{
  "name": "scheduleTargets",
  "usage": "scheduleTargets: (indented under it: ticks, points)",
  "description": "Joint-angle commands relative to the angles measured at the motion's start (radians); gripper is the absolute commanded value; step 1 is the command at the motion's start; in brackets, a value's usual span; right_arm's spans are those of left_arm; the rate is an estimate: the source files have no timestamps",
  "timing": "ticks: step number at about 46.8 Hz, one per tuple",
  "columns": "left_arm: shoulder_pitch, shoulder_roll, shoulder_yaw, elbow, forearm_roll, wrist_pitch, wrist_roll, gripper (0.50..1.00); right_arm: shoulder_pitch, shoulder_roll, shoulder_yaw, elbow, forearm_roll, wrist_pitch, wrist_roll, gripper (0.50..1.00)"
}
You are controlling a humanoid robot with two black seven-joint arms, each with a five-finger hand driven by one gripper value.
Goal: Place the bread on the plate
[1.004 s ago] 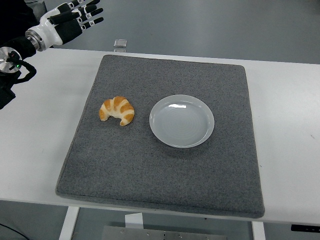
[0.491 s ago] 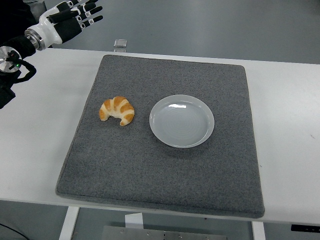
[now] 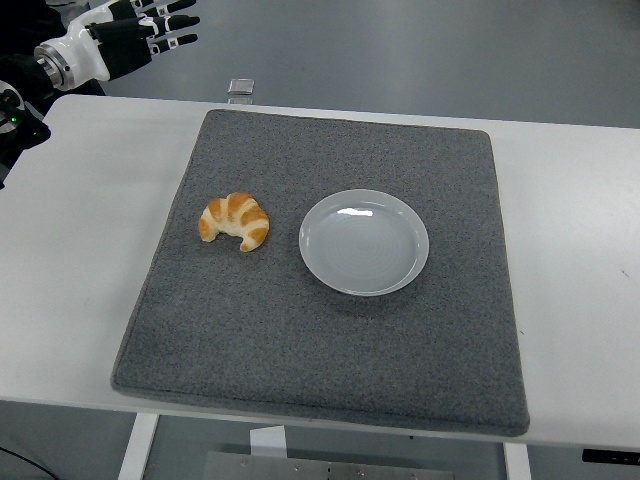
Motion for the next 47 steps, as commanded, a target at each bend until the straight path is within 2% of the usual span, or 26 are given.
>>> scheduleTargets:
  ticks: [1, 8, 12, 17, 20, 35, 47]
  points:
    - [-0.020, 0.019, 0.001, 0.000, 0.056, 0.000, 0.000, 0.996, 0.000, 0.000, 0.001, 0.000, 0.000, 0.000, 0.000, 0.952]
    - [-0.037, 0.060, 0.000, -0.034, 0.148, 0.000, -0.001, 0.996, 0.000, 0.000, 0.001, 0.000, 0.000, 0.000, 0.000, 0.952]
    - [-0.037, 0.118, -0.003, -0.118, 0.216, 0.000, -0.018, 0.996, 0.000, 0.000, 0.001, 0.000, 0.000, 0.000, 0.000, 0.952]
    - [-0.034, 0.201, -0.006, -0.248, 0.315, 0.000, -0.087, 0.996, 0.000, 0.000, -0.001, 0.000, 0.000, 0.000, 0.000, 0.952]
    - [-0.032, 0.241, -0.008, -0.319, 0.367, 0.000, -0.105, 0.996, 0.000, 0.000, 0.001, 0.000, 0.000, 0.000, 0.000, 0.952]
    - [-0.014, 0.342, -0.008, -0.512, 0.568, 0.000, -0.121, 0.992, 0.000, 0.000, 0.001, 0.000, 0.000, 0.000, 0.000, 0.952]
    - [0.064, 0.445, -0.003, -0.756, 0.789, 0.002, -0.202, 0.990, 0.000, 0.000, -0.001, 0.000, 0.000, 0.000, 0.000, 0.952]
